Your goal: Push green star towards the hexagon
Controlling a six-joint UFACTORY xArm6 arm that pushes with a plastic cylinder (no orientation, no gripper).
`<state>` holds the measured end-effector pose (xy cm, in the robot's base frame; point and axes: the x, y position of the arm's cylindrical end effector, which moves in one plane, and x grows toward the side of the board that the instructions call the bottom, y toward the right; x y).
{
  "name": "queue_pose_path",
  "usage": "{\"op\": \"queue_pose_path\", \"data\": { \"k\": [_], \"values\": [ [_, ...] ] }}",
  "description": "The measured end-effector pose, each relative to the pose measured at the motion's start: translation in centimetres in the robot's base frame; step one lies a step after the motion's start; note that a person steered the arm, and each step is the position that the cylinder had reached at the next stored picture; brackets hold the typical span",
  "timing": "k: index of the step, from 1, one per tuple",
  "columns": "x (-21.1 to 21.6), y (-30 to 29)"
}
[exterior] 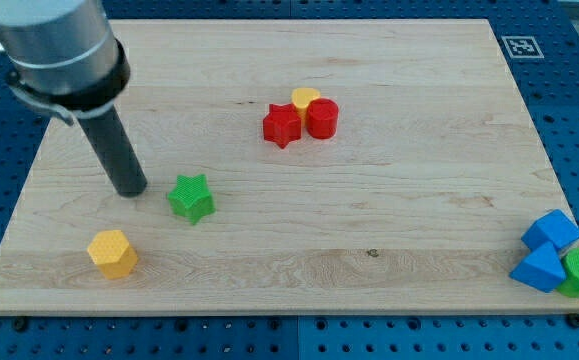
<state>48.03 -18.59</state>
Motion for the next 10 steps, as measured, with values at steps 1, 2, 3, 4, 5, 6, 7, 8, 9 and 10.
{"op": "queue_pose_path", "data": {
  "k": [1, 2, 3, 4, 5, 6, 7, 8, 9, 10],
  "values": [
    [-2.2, 0.5],
    [-2.4, 2.8],
    [-1.2, 4.7],
    [2.3, 4.8],
    [1.9, 5.1],
    [-0.8, 5.4],
    [-0.6, 8.7],
    [2.4, 10.7],
    [5.7, 9.9],
    [5.7, 9.7]
  ]
}}
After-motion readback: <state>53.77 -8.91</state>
